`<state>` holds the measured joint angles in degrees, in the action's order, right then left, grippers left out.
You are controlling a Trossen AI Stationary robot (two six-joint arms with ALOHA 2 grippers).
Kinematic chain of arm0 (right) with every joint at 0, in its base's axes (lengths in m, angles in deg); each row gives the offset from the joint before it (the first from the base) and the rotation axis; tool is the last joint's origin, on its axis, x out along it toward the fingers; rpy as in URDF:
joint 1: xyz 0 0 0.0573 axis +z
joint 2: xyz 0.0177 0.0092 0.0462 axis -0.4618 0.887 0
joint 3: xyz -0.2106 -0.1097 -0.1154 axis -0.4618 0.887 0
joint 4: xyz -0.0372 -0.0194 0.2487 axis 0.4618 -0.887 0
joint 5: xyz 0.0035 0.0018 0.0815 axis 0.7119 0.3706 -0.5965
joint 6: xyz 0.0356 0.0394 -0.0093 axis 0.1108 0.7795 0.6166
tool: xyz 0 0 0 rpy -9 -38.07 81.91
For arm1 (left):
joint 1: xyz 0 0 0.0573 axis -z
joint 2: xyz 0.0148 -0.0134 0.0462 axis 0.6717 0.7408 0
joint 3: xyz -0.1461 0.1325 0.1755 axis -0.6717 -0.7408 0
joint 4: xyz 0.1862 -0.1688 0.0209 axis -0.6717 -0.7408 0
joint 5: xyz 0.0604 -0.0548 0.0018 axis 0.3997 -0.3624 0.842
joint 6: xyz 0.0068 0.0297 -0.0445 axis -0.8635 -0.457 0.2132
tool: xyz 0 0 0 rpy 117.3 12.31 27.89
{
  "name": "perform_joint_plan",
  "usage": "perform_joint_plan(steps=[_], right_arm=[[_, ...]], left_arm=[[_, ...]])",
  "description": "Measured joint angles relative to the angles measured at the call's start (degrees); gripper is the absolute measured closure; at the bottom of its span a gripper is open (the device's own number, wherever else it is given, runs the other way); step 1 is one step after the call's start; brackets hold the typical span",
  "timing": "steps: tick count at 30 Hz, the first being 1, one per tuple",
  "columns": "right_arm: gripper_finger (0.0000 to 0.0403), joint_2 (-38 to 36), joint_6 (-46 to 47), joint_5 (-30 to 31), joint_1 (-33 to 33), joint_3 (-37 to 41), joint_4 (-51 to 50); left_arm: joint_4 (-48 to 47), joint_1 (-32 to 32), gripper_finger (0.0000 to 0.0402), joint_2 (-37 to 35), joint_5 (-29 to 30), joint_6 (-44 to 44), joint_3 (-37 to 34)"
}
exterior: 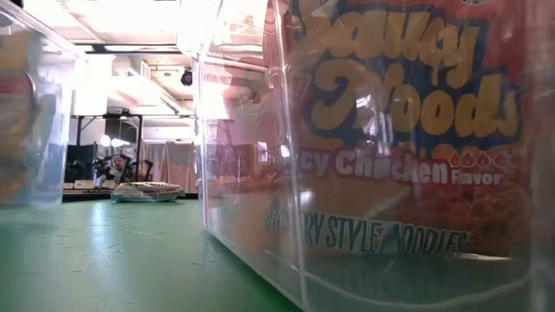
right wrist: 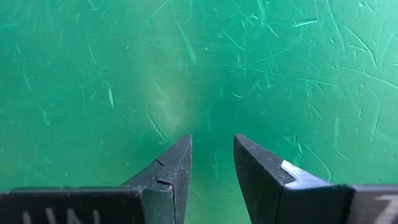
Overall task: Sort Maruchan noodles
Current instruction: Put the blue noodle pack into the left transparent bin
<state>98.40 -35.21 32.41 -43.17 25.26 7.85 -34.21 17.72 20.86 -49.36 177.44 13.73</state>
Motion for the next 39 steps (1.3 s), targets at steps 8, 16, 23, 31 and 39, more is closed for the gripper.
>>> perform_joint_plan(steps=[8, 16, 23, 31, 39], right_arm=[[0.0294, 0.00, -0.01, 0.00, -0.01, 0.00, 0.02], [0.0294, 0.00, -0.06, 0.00, 0.00, 0.00, 0.02], [0.0294, 0.00, -0.05, 0.00, -0.01, 0.00, 0.02], [0.0294, 0.00, -0.01, 0.01, -0.01, 0.00, 0.02], [0.0294, 0.00, 0.00, 0.01, -0.01, 0.00, 0.03]], left_arm=[[1.03, -0.07, 0.0228, -0.07, -1.02, -1.30, 0.81], [0.74, -0.07, 0.0220, -0.18, -1.43, -3.16, 2.12], [-0.64, -0.13, 0.0220, -0.20, 0.12, -3.34, 2.28], [-7.43, -1.01, 0.0220, -0.75, 9.89, -3.13, 6.78], [-11.14, -10.89, 0.0220, -0.77, 18.35, -4.86, 9.52]])
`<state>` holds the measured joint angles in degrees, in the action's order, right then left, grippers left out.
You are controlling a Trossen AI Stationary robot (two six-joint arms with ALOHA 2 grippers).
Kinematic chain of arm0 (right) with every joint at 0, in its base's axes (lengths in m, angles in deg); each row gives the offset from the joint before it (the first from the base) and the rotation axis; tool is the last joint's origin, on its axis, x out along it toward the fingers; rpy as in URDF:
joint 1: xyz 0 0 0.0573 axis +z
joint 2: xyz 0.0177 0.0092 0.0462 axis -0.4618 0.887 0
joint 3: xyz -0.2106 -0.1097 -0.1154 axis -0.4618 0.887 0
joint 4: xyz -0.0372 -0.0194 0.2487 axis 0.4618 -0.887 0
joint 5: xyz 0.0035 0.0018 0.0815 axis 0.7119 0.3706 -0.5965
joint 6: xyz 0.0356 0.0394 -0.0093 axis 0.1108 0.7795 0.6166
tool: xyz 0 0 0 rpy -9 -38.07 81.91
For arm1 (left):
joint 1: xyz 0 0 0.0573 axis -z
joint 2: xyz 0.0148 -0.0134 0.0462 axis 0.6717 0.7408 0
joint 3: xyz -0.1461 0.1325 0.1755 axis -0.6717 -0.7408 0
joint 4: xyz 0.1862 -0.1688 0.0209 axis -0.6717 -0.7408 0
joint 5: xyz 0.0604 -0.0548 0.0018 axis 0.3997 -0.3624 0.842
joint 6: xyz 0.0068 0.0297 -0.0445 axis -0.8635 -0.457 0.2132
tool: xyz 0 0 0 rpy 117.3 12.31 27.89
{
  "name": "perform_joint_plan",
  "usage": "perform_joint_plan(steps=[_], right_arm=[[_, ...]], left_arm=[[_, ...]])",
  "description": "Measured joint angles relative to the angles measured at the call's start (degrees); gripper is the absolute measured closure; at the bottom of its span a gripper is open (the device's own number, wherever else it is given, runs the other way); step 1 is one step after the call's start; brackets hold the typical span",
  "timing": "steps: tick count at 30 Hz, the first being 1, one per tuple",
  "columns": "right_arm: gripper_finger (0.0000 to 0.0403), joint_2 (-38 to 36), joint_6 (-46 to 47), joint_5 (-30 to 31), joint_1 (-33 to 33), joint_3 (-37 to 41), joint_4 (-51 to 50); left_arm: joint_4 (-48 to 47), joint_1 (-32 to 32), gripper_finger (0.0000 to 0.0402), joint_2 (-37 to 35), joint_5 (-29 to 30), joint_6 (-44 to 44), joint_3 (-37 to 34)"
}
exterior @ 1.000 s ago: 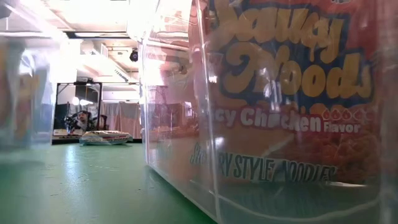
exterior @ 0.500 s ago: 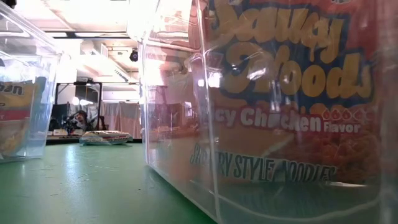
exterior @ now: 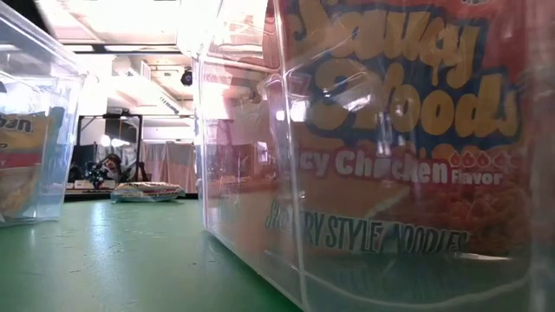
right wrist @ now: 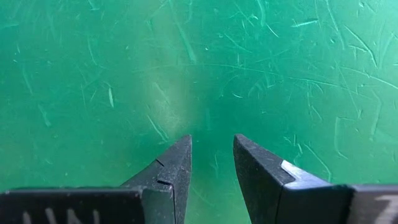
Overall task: Sort Maruchan noodles
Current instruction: Put the blue noodle pack into the left transparent bin
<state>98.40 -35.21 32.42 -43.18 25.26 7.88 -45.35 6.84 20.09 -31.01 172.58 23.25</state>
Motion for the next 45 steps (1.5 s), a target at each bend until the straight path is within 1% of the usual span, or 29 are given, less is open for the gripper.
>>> perform_joint_plan(steps=[5, 11, 14, 16, 20, 23, 25, 28, 32, 35, 37, 40, 43, 45], right_arm=[[0.0294, 0.00, -0.02, -0.01, 0.02, 0.00, -0.01], [0.0294, 0.00, -0.09, 0.00, 0.02, 0.00, -0.01], [0.0294, 0.00, -0.03, -0.01, 0.02, 0.00, 0.00], [0.0294, 0.00, -0.08, -0.01, 0.01, 0.00, -0.01], [0.0294, 0.00, -0.09, -0.01, 0.00, 0.00, -0.01], [0.0294, 0.00, -0.04, -0.01, 0.00, 0.00, -0.01], [0.0294, 0.00, -0.05, -0.01, 0.02, 0.00, 0.01], [0.0294, 0.00, -0.09, -0.01, 0.01, 0.00, -0.01], [0.0294, 0.00, -0.08, -0.01, 0.01, 0.00, -0.01], [0.0294, 0.00, 0.00, -0.01, 0.00, 0.00, -0.01], [0.0294, 0.00, -0.09, -0.01, 0.01, 0.00, -0.01], [0.0294, 0.00, -0.03, -0.01, 0.02, 0.00, 0.01], [0.0294, 0.00, 0.00, -0.01, 0.00, 0.00, -0.01], [0.0294, 0.00, -0.09, -0.01, 0.01, 0.00, -0.01]], left_arm=[[1.03, -11.94, 0.0220, 0.04, -0.16, -11.10, 1.78], [5.10, -27.72, 0.0220, 0.04, -0.26, -28.81, 4.47], [9.75, -36.28, 0.0220, 0.06, -2.12, -35.70, 4.73], [12.49, -41.70, 0.0220, 0.59, -4.01, -38.45, 4.73], [15.50, -52.13, 0.0220, 3.45, -5.70, -37.92, 4.75], [16.82, -57.75, 0.0220, 7.14, -6.81, -35.28, 4.75], [17.80, -60.39, 0.0220, 9.86, -6.94, -32.53, 4.75], [18.39, -62.64, 0.0220, 13.55, -7.23, -27.06, 5.00], [17.99, -63.92, 0.0220, 16.89, -6.38, -22.54, 6.12], [13.92, -65.31, 0.0220, 18.31, -6.01, -18.54, 6.22], [11.82, -67.10, 0.0220, 18.84, -6.30, -17.46, 6.22], [9.68, -71.11, 0.0216, 19.17, -6.42, -17.88, 6.17], [10.52, -76.26, 0.0210, 19.17, -6.87, -21.74, 5.25], [12.21, -79.97, 0.0206, 19.45, -8.22, -24.97, 4.54]])
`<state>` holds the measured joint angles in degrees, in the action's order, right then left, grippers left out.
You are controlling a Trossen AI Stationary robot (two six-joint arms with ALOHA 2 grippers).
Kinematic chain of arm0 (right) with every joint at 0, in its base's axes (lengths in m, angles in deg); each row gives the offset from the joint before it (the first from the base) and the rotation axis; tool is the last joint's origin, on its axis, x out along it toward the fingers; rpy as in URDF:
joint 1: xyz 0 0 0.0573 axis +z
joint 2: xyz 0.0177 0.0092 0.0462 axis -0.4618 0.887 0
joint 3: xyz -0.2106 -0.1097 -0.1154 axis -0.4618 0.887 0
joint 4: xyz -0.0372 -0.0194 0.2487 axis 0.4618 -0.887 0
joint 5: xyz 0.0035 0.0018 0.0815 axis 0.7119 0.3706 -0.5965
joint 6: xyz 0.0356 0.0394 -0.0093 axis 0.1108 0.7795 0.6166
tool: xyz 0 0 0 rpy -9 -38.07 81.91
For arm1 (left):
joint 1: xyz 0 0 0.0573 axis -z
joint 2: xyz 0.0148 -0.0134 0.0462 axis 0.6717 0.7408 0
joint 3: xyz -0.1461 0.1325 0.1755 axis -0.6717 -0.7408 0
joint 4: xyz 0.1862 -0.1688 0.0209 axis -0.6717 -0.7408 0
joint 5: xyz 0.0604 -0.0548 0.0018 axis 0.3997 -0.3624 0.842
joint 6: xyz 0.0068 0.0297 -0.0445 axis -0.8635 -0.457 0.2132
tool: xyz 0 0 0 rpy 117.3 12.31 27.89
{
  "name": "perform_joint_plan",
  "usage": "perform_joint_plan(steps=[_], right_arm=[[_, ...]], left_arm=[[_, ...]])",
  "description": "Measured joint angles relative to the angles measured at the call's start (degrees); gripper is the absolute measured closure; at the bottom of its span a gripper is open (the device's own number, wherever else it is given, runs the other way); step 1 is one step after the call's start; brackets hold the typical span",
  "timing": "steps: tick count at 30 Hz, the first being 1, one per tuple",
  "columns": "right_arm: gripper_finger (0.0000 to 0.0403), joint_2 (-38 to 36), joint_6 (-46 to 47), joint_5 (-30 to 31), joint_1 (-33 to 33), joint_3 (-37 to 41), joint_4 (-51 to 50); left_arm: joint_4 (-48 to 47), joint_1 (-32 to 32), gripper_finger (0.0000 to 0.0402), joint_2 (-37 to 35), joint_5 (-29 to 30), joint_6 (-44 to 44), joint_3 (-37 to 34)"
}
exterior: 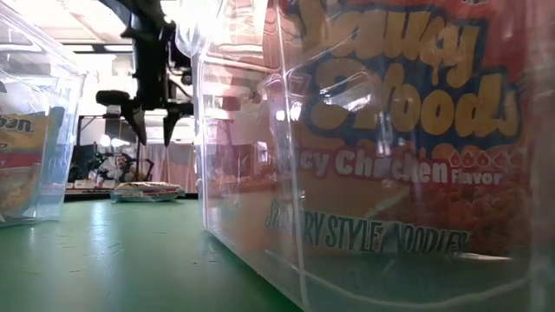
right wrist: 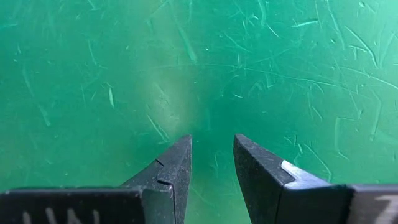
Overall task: Sort Maruchan noodles
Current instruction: Put the blue noodle pack into the left transparent bin
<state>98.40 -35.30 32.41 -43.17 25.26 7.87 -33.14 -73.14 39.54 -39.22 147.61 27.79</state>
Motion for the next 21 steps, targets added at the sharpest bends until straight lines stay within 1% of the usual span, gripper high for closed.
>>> perform_joint_plan(steps=[4, 7, 13, 21], right_arm=[[0.0294, 0.00, 0.03, 0.00, -0.01, 0.00, 0.01], [0.0294, 0.00, 0.09, 0.00, 0.00, 0.00, 0.01], [0.0294, 0.00, 0.02, 0.00, -0.01, 0.00, 0.00], [0.0294, 0.00, 0.05, 0.00, 0.00, 0.00, 0.00]], left_arm=[[2.64, -5.87, 0.0203, 2.40, -1.59, -5.59, -1.41], [4.33, -8.05, 0.0203, 4.84, -2.26, -7.86, -1.90], [5.89, -9.32, 0.0203, 9.14, -1.84, -9.94, -2.40], [8.86, -9.94, 0.0203, 13.92, -0.99, -9.81, -3.48]])
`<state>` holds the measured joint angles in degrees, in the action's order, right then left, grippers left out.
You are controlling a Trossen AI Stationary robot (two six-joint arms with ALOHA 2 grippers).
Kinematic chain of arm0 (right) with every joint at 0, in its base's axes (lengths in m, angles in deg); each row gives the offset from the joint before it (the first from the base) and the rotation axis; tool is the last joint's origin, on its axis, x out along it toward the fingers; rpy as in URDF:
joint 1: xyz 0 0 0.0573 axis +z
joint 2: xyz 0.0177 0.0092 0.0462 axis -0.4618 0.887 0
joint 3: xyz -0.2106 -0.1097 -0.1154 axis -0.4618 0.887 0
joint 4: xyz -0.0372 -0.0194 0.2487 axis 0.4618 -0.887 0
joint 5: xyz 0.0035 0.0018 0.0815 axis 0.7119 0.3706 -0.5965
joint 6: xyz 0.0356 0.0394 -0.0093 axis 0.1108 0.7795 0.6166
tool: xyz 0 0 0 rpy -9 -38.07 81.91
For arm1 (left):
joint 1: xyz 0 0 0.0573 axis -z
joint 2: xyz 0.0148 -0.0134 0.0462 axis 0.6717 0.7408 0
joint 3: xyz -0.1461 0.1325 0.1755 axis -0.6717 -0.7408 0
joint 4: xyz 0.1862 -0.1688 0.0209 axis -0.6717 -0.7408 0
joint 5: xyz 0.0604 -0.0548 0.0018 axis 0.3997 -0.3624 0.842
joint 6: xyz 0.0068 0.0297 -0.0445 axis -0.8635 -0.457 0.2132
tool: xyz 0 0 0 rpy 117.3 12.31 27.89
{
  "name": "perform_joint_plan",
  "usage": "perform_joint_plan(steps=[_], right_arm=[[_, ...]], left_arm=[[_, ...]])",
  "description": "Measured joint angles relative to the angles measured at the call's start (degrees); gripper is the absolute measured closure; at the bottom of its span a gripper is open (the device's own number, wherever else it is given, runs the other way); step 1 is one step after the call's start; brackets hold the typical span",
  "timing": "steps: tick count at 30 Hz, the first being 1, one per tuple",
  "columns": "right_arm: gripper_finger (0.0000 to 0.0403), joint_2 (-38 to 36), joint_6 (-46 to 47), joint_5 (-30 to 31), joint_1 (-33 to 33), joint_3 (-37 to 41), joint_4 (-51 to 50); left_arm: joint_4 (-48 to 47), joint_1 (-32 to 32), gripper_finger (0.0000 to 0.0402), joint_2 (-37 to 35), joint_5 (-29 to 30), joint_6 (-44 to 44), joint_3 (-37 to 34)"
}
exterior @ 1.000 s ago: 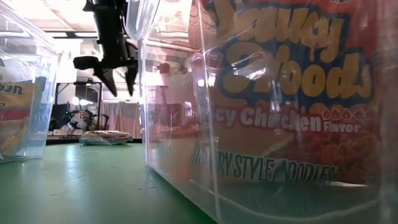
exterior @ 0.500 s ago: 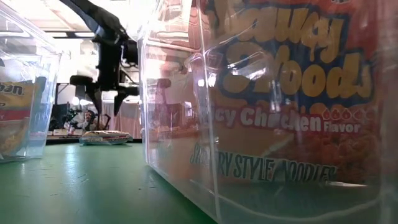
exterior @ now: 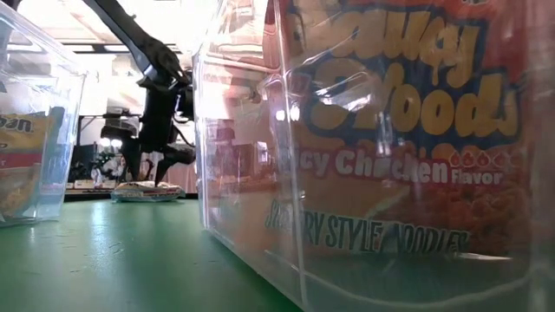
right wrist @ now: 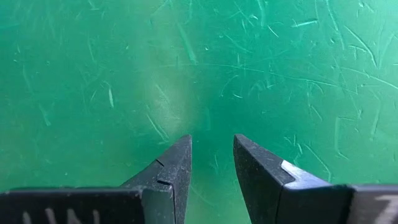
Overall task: Sort Maruchan noodles
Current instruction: Put the blue noodle pack into the left transparent bin
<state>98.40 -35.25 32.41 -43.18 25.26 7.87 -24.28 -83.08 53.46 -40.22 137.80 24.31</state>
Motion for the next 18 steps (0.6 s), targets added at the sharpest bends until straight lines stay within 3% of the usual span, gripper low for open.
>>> perform_joint_plan(steps=[11, 18], right_arm=[[0.0294, 0.00, 0.02, 0.00, 0.00, 0.00, 0.00], [0.0294, 0.00, -0.04, 0.00, 0.01, 0.00, 0.02]], left_arm=[[1.02, 0.01, 0.0203, 1.02, -2.69, -4.33, 0.02], [2.63, 1.74, 0.0209, 0.73, -14.69, -15.68, 0.11]])
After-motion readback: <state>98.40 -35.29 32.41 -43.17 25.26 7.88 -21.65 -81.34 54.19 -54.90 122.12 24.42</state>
